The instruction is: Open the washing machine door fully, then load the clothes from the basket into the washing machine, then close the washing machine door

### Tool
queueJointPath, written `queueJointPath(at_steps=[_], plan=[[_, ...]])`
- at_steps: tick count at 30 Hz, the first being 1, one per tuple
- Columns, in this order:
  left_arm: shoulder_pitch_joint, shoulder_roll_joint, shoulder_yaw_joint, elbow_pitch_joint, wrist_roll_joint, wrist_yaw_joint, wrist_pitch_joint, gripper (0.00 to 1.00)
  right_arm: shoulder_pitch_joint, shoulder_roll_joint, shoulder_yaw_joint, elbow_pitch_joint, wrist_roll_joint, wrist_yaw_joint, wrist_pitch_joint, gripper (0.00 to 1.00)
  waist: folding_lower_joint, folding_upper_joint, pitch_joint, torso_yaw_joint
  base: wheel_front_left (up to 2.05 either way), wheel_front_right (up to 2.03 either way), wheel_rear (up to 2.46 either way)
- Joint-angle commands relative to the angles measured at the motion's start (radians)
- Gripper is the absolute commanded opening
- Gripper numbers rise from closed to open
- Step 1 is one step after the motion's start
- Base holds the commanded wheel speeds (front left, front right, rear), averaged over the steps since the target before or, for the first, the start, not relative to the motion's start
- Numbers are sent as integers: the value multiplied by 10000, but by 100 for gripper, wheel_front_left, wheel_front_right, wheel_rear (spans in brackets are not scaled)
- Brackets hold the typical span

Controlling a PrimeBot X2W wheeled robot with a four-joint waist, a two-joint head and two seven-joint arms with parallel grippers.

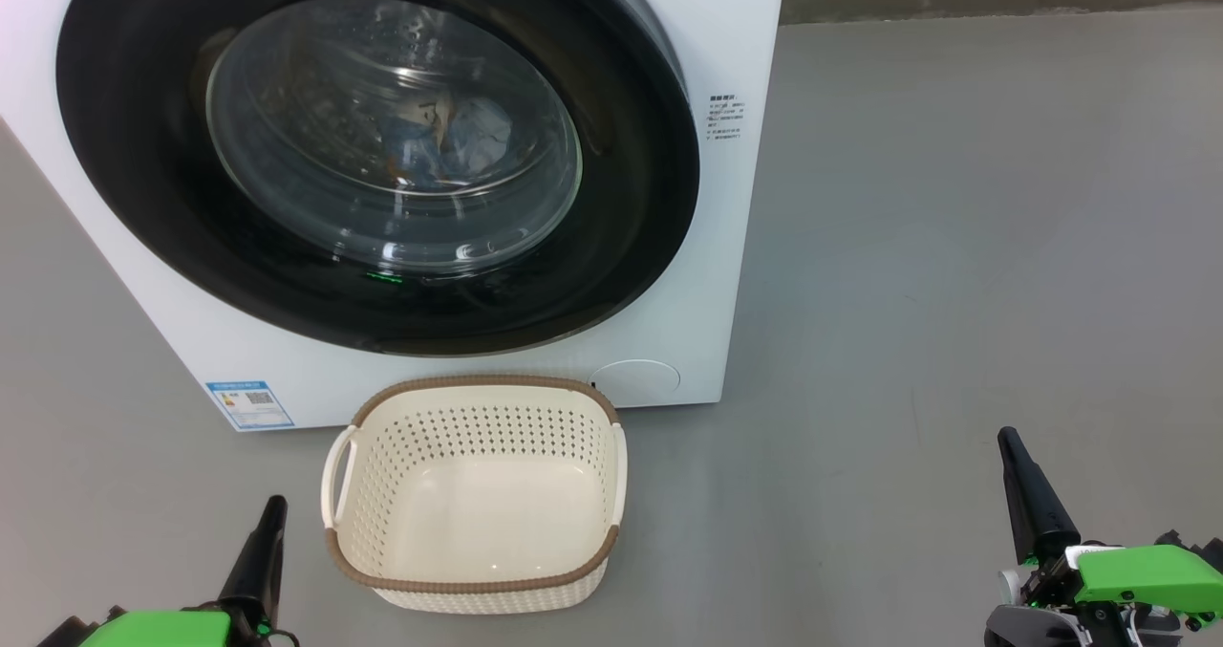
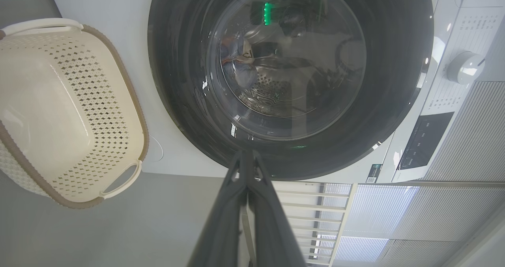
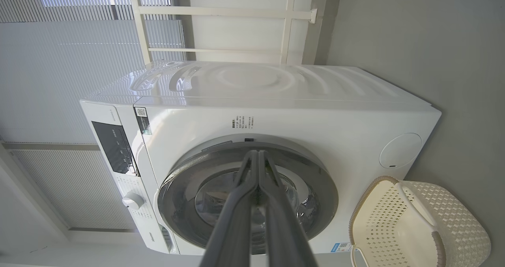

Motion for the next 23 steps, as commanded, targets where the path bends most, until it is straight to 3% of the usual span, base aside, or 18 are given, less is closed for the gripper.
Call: queueJointPath(at_steps=[1, 23], plan=[[-422, 127, 354, -188, -76, -29, 67, 0, -96, -29, 218, -303, 30, 16, 85, 0, -1, 0, 0, 0, 0, 0, 0], [-422, 127, 355, -188, -75, -29, 67, 0, -96, -28, 217, -303, 30, 16, 85, 0, -1, 0, 0, 0, 0, 0, 0]])
